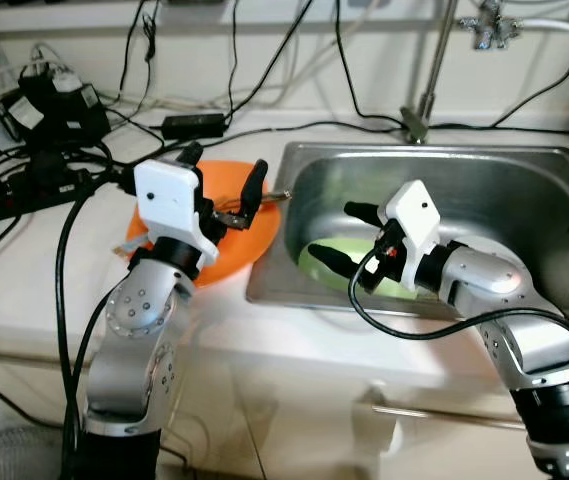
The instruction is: Kitchen organization
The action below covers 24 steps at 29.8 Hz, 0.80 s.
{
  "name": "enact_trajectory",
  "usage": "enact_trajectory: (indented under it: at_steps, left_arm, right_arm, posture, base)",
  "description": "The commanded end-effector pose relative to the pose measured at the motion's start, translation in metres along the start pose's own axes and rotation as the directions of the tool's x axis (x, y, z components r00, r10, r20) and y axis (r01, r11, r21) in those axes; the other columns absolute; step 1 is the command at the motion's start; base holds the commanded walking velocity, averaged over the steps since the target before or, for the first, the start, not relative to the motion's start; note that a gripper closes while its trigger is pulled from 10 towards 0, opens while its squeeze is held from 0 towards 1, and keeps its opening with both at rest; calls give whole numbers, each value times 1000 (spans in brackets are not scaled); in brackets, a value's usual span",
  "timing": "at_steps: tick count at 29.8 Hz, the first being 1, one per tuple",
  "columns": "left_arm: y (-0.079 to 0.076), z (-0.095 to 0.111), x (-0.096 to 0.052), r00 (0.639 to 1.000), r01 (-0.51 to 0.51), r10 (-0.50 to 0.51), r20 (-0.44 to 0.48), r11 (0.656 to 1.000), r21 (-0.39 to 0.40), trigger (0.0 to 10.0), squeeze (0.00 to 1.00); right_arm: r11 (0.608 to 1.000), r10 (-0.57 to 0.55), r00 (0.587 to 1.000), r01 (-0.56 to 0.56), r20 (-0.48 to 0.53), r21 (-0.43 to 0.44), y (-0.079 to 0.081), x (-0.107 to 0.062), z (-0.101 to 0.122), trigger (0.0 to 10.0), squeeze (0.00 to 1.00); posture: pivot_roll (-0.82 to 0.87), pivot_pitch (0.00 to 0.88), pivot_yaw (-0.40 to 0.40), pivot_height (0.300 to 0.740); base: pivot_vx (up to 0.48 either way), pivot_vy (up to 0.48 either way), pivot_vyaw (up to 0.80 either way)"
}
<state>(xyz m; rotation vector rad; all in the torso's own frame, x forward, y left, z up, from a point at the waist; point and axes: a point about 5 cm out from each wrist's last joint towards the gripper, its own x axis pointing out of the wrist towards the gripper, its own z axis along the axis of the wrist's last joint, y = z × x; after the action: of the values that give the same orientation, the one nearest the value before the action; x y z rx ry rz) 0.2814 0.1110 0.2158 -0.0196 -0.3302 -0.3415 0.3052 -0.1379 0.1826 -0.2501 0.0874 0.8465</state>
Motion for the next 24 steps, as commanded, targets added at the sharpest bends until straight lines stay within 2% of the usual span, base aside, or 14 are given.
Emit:
enact_trajectory:
  at_steps: [1,6,8,9,11,15,20,24]
  left_arm:
    - [6,1,-1,1000,-18,18,-6,1000,17,10000,0]
    - [7,0,-1,1000,-30,30,-9,999,19,10000,0]
    - [14,-1,-2,996,-91,91,-3,994,61,10000,0]
    - [14,-1,-2,996,-91,91,-3,994,61,10000,0]
    - [26,-2,-4,983,-182,182,9,976,118,10000,0]
    - [37,-6,-5,970,-242,244,-1,961,133,10000,0]
    - [38,-7,-5,966,-257,259,1,957,138,10000,0]
    - [44,-7,-5,949,-311,314,7,936,166,10000,0]
  right_arm:
    - [1000,2,1000,-2,24,-12,1,2,5,10000,0]
    - [1000,-18,999,18,36,-2,0,2,6,10000,0]
    - [998,-56,995,55,78,14,-1,4,9,10000,0]
    - [998,-56,995,55,78,14,-1,4,9,10000,0]
    - [993,-118,984,113,133,45,-3,7,14,10000,0]
    - [972,-220,956,198,195,124,-8,10,19,10000,0]
    - [961,-250,943,214,218,177,-8,14,20,10000,0]
    - [958,-252,944,212,214,191,-5,17,18,10000,0]
  posture:
    - [-71,0,98,740]
    - [-72,0,98,740]
    - [-75,0,99,740]
    - [-75,0,99,740]
    - [-79,0,96,740]
    - [-80,0,97,740]
    - [-78,0,98,740]
    - [-78,0,98,740]
  base:
    - [0,0,0]
    - [0,0,0]
    - [0,0,0]
    - [0,0,0]
    - [0,0,0]
    - [0,0,0]
    - [0,0,0]
    - [0,0,0]
